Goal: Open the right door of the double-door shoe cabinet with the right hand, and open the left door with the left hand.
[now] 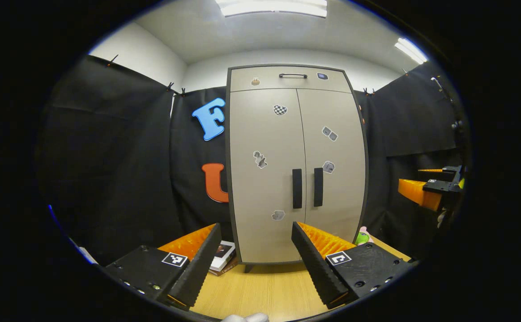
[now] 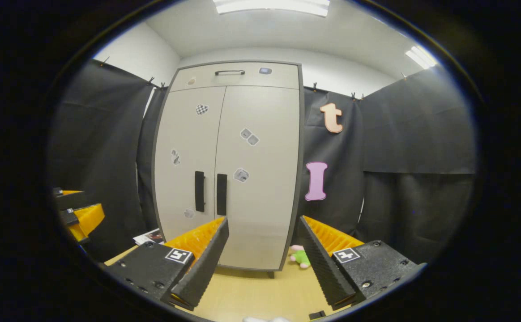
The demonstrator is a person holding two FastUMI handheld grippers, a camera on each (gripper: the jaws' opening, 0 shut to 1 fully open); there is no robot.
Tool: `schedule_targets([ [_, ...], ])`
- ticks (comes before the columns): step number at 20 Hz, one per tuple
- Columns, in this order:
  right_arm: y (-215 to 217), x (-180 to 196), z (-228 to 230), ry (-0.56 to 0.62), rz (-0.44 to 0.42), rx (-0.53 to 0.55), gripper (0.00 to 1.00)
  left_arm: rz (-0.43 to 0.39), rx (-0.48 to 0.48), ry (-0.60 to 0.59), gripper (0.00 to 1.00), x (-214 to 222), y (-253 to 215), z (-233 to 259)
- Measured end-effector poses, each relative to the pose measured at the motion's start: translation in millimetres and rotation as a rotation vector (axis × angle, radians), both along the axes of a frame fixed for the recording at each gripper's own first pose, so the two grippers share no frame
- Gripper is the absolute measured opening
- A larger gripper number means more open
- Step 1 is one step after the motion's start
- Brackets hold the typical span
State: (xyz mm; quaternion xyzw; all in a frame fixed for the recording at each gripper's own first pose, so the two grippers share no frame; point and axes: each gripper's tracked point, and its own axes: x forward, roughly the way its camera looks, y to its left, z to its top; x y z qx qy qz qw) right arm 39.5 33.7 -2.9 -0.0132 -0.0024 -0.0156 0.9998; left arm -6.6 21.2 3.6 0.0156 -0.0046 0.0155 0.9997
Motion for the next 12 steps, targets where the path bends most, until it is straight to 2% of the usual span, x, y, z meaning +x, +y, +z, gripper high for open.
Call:
schedule_targets([
  [1, 5, 11, 0, 0.0, 0.006, 0.002, 0.99, 0.005, 0.002, -0.001, 0.96, -1, 2, -1],
  [4, 22, 46, 2, 0.001, 0.019, -0.007, 0.97, 0.03, 0.006, -0.004, 0.96, 0, 8, 1],
  [5, 30, 61, 3, -0.002, 0.029, -0.001, 0.99, 0.041, 0.015, -0.003, 0.96, 1, 10, 0],
  [12, 82, 170, -12, 0.059, 0.091, 0.019, 0.96, 0.117, 0.027, 0.015, 0.96, 11, 22, -5],
])
